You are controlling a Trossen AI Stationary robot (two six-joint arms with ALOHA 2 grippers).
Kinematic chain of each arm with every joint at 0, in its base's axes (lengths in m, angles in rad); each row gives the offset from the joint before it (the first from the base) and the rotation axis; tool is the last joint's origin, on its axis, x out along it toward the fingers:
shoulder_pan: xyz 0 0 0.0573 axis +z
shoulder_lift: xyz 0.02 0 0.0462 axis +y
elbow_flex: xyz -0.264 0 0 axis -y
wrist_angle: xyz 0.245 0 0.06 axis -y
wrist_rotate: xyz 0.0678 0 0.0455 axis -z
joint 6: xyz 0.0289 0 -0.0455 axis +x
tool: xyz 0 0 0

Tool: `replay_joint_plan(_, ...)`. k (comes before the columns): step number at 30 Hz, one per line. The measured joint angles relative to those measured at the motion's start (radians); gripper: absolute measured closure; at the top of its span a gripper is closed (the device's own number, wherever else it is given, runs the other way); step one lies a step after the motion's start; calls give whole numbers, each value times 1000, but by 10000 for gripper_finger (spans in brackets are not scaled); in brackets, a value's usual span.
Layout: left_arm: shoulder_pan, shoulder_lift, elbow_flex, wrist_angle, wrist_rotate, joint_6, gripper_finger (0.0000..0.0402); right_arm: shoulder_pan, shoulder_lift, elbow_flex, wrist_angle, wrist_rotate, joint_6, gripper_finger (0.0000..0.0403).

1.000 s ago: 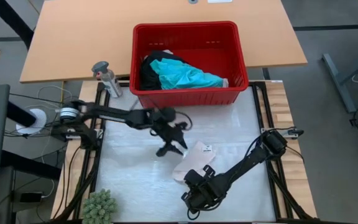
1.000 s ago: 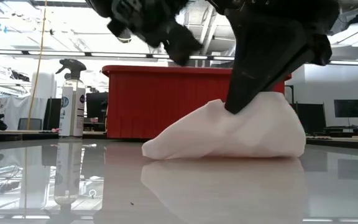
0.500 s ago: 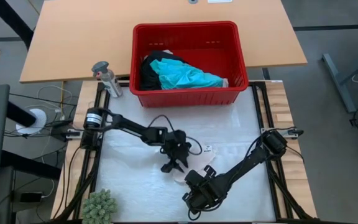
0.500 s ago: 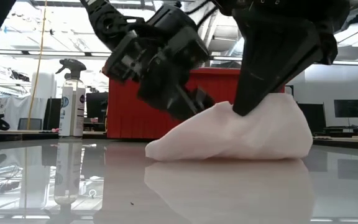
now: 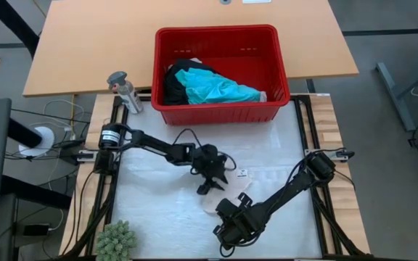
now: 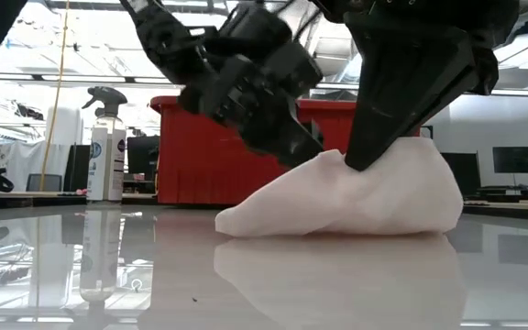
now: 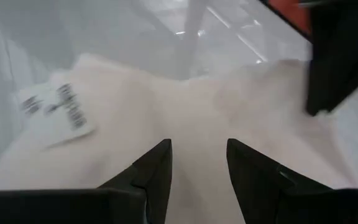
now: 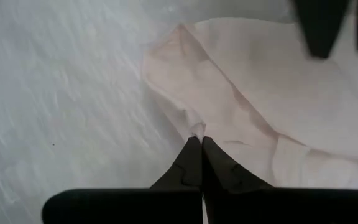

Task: Fold Laundry from Bin
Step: Fold the white underwear

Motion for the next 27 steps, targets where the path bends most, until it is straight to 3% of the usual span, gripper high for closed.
replay_joint_plan(4,0,19,-2,-25,61,-22,292,1,0,0,-3,-1,0,385)
replay_joint_plan(10,-40,16,-2,-5,61,10,389,0,0,0,-8,-19,-1,385)
replay_joint_plan(14,-50,16,-6,-6,8,31,394,0,0,0,-7,-20,0,385)
replay_joint_plan(27,-57,29,-8,-76,-26,124,401,1,-21,0,-64,-23,61,385)
